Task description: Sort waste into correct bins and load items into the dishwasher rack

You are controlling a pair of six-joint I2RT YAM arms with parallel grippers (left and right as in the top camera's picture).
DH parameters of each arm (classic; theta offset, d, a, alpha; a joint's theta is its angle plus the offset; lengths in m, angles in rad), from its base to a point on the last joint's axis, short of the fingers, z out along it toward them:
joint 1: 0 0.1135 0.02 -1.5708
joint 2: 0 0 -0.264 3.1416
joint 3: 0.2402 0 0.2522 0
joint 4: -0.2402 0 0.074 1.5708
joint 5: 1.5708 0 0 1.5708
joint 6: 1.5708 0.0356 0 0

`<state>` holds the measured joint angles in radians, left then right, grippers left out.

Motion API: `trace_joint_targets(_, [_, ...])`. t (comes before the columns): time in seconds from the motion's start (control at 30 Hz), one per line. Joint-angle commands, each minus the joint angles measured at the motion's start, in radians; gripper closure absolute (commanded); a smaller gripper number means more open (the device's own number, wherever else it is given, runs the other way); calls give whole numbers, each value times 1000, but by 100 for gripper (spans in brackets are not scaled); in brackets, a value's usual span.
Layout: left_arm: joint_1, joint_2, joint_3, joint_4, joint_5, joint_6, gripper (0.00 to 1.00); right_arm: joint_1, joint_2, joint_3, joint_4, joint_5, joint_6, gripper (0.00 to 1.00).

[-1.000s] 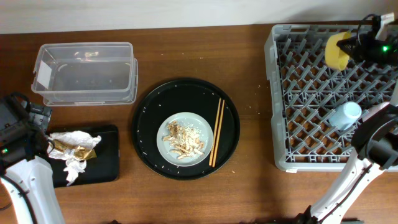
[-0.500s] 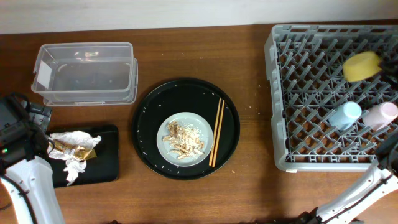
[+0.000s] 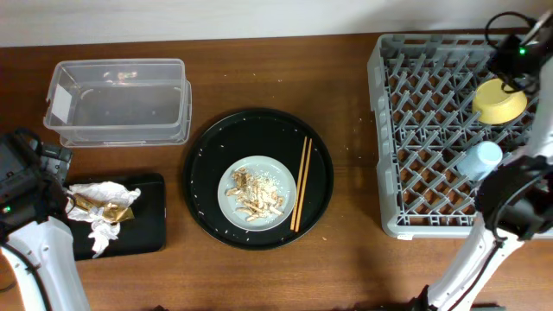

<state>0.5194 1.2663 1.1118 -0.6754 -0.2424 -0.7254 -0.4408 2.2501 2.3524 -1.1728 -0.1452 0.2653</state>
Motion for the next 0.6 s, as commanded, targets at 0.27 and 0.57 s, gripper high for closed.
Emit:
trace_joint_targets(0.27, [2,-4,3,2,-4,13,1,-39,130,-5,-32,255,32,96])
trace_joint_targets(0.57, [2,-4,3,2,-4,13,1,-146,60,101,-123,274,33,95])
